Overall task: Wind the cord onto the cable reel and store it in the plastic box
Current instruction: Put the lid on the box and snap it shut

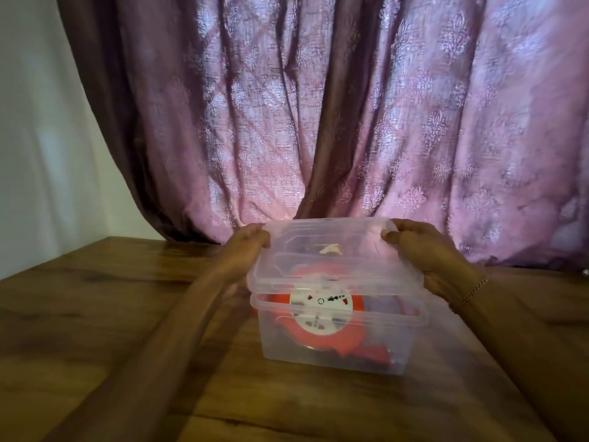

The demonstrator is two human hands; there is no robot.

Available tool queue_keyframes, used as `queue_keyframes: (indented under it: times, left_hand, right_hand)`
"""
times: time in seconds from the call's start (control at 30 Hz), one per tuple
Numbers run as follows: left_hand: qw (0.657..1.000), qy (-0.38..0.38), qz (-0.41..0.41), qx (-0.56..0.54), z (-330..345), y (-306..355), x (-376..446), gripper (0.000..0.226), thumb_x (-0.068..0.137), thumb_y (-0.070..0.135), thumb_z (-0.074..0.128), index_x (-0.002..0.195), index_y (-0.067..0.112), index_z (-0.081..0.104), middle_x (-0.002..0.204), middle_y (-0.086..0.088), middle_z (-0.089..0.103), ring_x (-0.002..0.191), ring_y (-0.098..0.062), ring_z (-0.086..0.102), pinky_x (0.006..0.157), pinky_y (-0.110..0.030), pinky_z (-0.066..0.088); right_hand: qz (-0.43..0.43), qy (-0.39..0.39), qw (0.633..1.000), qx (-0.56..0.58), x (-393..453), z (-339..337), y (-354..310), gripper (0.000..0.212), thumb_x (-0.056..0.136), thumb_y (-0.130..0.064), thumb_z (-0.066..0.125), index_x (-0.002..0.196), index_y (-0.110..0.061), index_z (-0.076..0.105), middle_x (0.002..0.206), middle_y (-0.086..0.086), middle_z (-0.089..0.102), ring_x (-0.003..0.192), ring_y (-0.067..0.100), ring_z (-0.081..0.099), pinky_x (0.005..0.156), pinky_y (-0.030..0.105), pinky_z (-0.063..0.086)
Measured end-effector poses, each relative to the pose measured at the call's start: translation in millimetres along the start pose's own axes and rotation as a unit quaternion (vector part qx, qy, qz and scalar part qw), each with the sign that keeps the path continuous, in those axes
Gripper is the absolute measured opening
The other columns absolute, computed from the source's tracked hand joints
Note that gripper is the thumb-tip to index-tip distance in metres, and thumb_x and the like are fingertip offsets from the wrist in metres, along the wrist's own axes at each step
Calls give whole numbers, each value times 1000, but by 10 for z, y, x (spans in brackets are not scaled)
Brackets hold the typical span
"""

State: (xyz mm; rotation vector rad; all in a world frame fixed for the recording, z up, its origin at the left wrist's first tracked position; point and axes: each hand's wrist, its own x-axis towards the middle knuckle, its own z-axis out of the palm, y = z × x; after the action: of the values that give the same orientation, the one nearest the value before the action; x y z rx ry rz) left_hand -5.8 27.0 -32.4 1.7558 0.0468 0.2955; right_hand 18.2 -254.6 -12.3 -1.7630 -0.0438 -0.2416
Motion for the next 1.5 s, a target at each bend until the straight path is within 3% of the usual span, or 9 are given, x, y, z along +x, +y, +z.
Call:
queue_keyframes:
  times: [0.27, 0.43, 0.53, 0.63, 0.7, 0.8, 1.03, 1.27, 1.5]
  left_hand:
    - [999, -10, -29, 8, 41, -196, 106, 28, 94, 6, 52, 89, 23, 74, 81, 3, 78, 75, -18, 72, 72, -32, 60]
    - [999, -16, -34, 17, 123, -248, 116, 28, 93, 8, 54, 115, 9, 71, 98, -7, 74, 76, -18, 67, 64, -27, 53]
    - [999, -16, -28, 12, 153, -268, 99, 30, 92, 7, 54, 117, 2, 70, 110, -17, 73, 87, -26, 67, 76, -33, 52]
    - [999, -35, -21, 6, 140, -292, 94, 30, 93, 4, 52, 117, -4, 68, 106, -23, 73, 91, -31, 65, 80, -40, 49]
    - [998, -51, -22, -2, 118, -313, 89, 30, 93, 4, 52, 118, -2, 69, 111, -24, 73, 92, -33, 67, 82, -43, 50]
    - [998, -63, -15, -11, 91, -320, 92, 31, 93, 2, 54, 120, -3, 68, 116, -28, 71, 92, -32, 65, 84, -42, 49]
    - [989, -107, -43, -88, 11, -368, 82, 31, 93, -3, 51, 113, 6, 73, 97, -15, 77, 77, -25, 73, 61, -30, 61]
    - [988, -87, -58, -113, 24, -389, 64, 30, 94, -8, 50, 122, -11, 62, 93, -20, 72, 69, -23, 72, 55, -29, 61]
    - [994, -83, -49, -47, 14, -399, 42, 28, 96, 0, 55, 122, -5, 65, 106, -21, 75, 79, -25, 72, 66, -33, 61]
  right_hand:
    - [-51, 23, 978, -203, -54, 53, 124, 27, 100, -21, 48, 98, -7, 70, 88, 11, 71, 80, 29, 68, 81, 46, 59]
    - [-44, 8, 962, -269, -50, -36, 255, 33, 102, -21, 46, 113, 0, 68, 95, 7, 67, 72, 11, 56, 64, 29, 46]
    - [-49, 12, 962, -270, -45, -83, 292, 35, 102, -20, 47, 123, 4, 63, 119, 15, 66, 83, 14, 53, 78, 27, 36]
    - [-42, 4, 959, -282, -49, -115, 316, 35, 101, -18, 47, 113, 11, 64, 113, 23, 69, 79, 19, 51, 81, 34, 50]
    - [-37, -9, 955, -294, -64, -130, 330, 35, 101, -18, 46, 105, 11, 65, 95, 22, 69, 72, 20, 52, 60, 27, 38]
    - [-34, -14, 955, -294, -89, -150, 331, 31, 101, -18, 46, 106, 4, 67, 94, 13, 66, 79, 19, 59, 60, 18, 35]
    - [-62, -19, 922, -381, -156, -68, 356, 30, 101, -19, 39, 85, -1, 58, 86, 10, 57, 76, 22, 54, 57, 29, 33]
    - [-75, -15, 904, -421, -99, -35, 357, 31, 99, -16, 39, 72, -7, 48, 71, 4, 50, 65, 13, 48, 51, 25, 30]
    - [-68, -45, 881, -467, -67, -63, 328, 32, 98, -10, 36, 89, 7, 62, 90, 20, 62, 81, 34, 60, 68, 34, 47]
